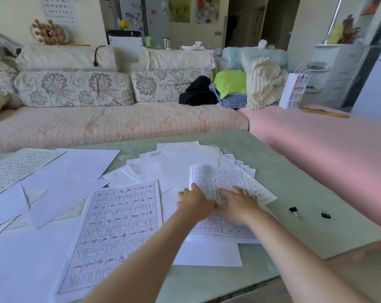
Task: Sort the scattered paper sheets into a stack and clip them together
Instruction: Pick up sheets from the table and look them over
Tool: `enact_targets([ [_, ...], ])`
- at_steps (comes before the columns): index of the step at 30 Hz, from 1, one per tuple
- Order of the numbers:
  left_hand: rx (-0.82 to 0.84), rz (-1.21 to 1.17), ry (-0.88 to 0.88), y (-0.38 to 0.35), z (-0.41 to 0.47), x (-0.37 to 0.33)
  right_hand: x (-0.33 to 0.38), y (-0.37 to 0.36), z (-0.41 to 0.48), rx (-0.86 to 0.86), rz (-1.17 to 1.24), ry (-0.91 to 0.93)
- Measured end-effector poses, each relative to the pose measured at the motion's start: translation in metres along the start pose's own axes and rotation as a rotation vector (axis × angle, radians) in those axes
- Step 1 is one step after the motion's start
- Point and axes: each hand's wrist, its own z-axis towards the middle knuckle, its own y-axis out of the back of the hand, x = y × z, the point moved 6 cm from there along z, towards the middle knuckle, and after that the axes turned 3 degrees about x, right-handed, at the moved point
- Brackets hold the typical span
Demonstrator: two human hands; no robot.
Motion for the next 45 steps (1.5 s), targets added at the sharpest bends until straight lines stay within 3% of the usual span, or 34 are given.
enact_targets([
  [3,-0.030,-0.384,0.178,0.008,0.009,0.011,-0.004,0.004,0.001,-0.027,0.024,0.015],
  [5,-0.004,-0.574,0.197,0.013,0.012,0.020,-0.005,0.007,0.001,-0.045,0.080,0.018],
  [8,0.013,-0.680,0.166,0.021,0.009,0.030,-0.004,0.011,-0.001,-0.073,0.171,0.029],
  [12,-0.104,-0.683,0.030,0.050,-0.007,0.044,-0.001,0.019,-0.002,-0.160,0.274,-0.009],
  [15,-0.167,-0.748,-0.028,0.078,-0.020,0.070,0.015,0.026,0.001,-0.244,0.594,0.009],
  [19,-0.244,-0.771,-0.019,0.111,-0.033,0.114,0.055,0.026,0.000,-0.138,1.045,0.010],
  [25,-0.202,-0.354,0.158,0.140,-0.042,0.190,0.136,-0.003,0.001,-0.022,0.854,0.096],
  [28,-0.193,0.028,0.283,0.144,-0.049,0.225,0.165,-0.020,0.004,-0.012,0.720,0.060],
  [31,-0.141,0.147,0.367,0.143,-0.052,0.245,0.190,-0.030,0.004,-0.008,0.664,-0.033],
  [39,-0.128,-0.003,0.451,0.145,-0.047,0.247,0.188,-0.031,0.000,0.075,1.046,-0.275],
  [42,-0.101,-0.102,0.426,0.142,-0.045,0.241,0.184,-0.037,0.001,0.145,0.990,-0.222],
  [45,-0.109,-0.441,0.285,0.136,-0.041,0.232,0.175,-0.028,-0.002,0.106,0.978,-0.131],
])
